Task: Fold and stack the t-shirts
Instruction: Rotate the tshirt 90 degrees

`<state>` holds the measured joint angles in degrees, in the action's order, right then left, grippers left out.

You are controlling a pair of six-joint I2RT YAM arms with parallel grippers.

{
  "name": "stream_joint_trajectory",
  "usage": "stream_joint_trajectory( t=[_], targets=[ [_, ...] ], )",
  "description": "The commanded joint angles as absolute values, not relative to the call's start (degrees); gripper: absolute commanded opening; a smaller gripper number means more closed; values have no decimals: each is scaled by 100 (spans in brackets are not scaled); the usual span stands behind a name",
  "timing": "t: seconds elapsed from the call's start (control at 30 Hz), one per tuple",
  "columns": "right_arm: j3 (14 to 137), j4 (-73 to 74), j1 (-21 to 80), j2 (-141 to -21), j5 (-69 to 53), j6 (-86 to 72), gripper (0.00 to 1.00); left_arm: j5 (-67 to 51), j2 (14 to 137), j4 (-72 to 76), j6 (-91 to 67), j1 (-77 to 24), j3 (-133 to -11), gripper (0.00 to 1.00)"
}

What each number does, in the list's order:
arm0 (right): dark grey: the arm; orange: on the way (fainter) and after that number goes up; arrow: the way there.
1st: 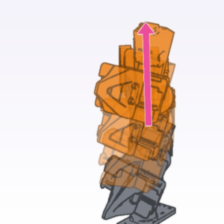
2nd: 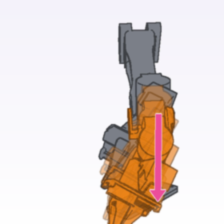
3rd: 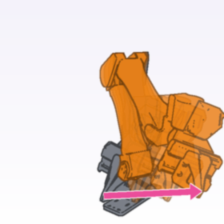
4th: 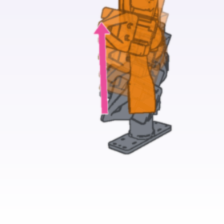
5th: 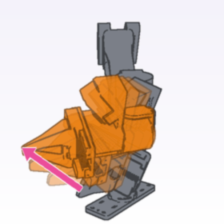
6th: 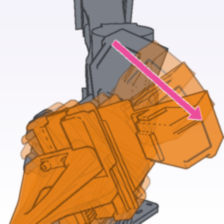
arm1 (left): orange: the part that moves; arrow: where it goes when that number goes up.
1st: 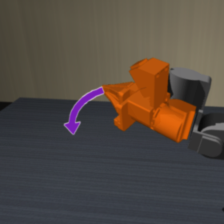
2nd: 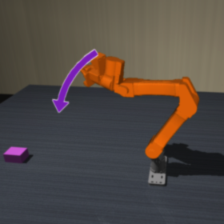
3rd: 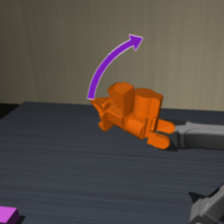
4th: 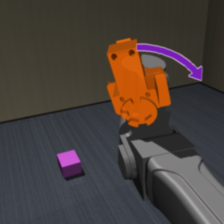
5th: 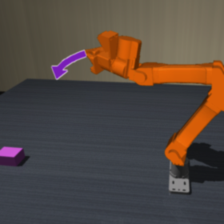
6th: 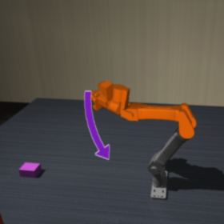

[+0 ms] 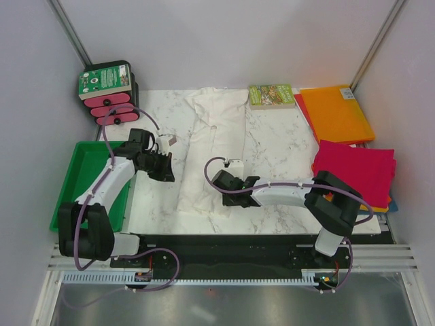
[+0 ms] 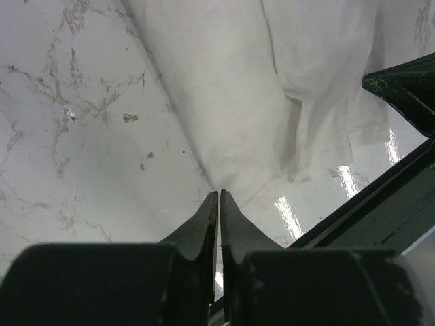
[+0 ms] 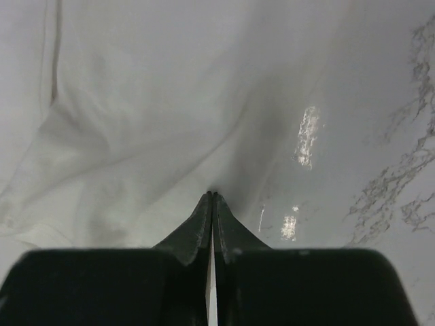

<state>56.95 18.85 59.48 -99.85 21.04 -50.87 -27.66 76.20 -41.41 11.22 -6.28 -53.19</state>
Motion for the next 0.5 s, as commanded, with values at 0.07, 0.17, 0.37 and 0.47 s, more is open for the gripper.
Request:
stream_joint_trajectory(
  t=[0.07,0.17,0.37,0.47],
  targets=[
    [5257,2197,5950,-9844,2101,-5493,8,-3006,7945,-4043,1310,-633,-5475,10],
    [5151,2320,5950,-9817,2127,-5563,9,-2997,8050,-4043,1292,-633,-5511,10],
    [4826,2812,5836,-9510,2610,-6047,13,-2953,8112,-4043,1266,-633,-5528,10],
    [4807,2900,5810,-9448,2777,-6082,15,-2962,8182,-4034,1239,-633,-5546,10]
  ],
)
